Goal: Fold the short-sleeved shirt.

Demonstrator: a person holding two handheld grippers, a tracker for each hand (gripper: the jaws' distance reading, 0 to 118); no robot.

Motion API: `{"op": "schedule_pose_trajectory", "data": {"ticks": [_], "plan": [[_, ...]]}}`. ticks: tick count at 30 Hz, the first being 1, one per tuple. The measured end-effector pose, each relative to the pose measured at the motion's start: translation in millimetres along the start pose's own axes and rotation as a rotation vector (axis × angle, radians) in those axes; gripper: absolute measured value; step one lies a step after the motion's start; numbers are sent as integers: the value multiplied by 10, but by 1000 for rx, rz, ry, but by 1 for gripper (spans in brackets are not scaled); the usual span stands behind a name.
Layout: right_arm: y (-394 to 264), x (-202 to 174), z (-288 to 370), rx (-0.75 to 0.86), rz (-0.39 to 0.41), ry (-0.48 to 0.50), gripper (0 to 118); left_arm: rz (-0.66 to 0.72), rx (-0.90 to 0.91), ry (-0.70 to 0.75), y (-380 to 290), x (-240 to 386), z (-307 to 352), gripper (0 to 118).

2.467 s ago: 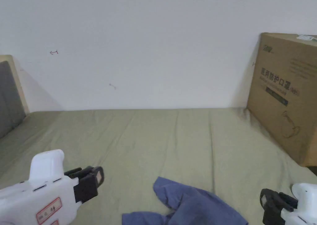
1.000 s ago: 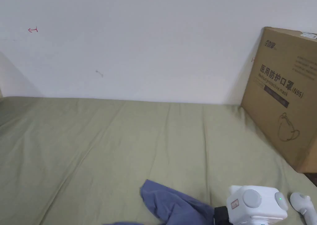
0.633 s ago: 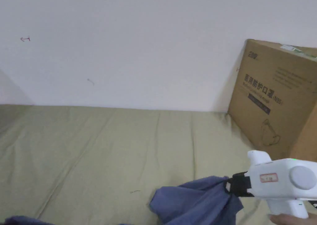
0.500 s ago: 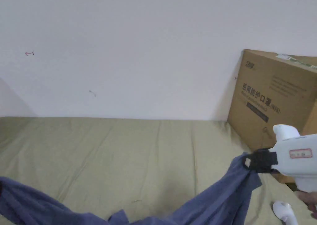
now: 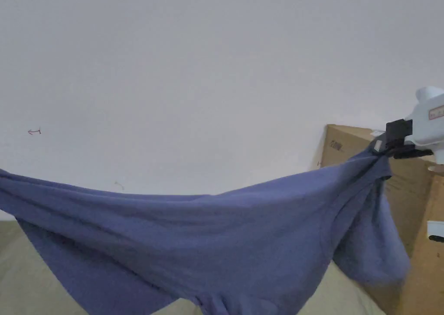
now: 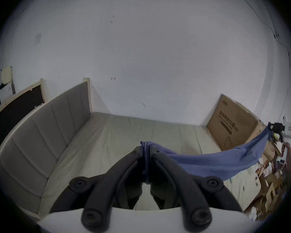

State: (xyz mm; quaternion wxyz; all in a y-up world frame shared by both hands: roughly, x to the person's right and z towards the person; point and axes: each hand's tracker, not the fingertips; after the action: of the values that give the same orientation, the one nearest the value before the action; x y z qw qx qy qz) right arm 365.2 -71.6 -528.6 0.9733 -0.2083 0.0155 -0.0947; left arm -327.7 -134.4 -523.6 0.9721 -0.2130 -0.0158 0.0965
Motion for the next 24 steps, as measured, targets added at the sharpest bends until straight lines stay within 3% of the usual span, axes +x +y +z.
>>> {"op": "schedule_pose_trajectory", "data": {"ticks": [6, 12, 17, 24], "plan": [[394, -18, -414, 117, -99, -11, 1, 29, 86, 24, 339, 53, -551, 5], [135, 91, -898, 141, -123, -17, 1, 99, 145, 51, 121, -20, -1016, 5], [-853, 320, -1361, 26, -128, -16, 1, 136, -11, 72, -612, -241, -1392, 5], [-3316, 986, -1881, -496, -179, -92, 1, 171, -454, 137, -2726, -724, -1525, 5]]}}
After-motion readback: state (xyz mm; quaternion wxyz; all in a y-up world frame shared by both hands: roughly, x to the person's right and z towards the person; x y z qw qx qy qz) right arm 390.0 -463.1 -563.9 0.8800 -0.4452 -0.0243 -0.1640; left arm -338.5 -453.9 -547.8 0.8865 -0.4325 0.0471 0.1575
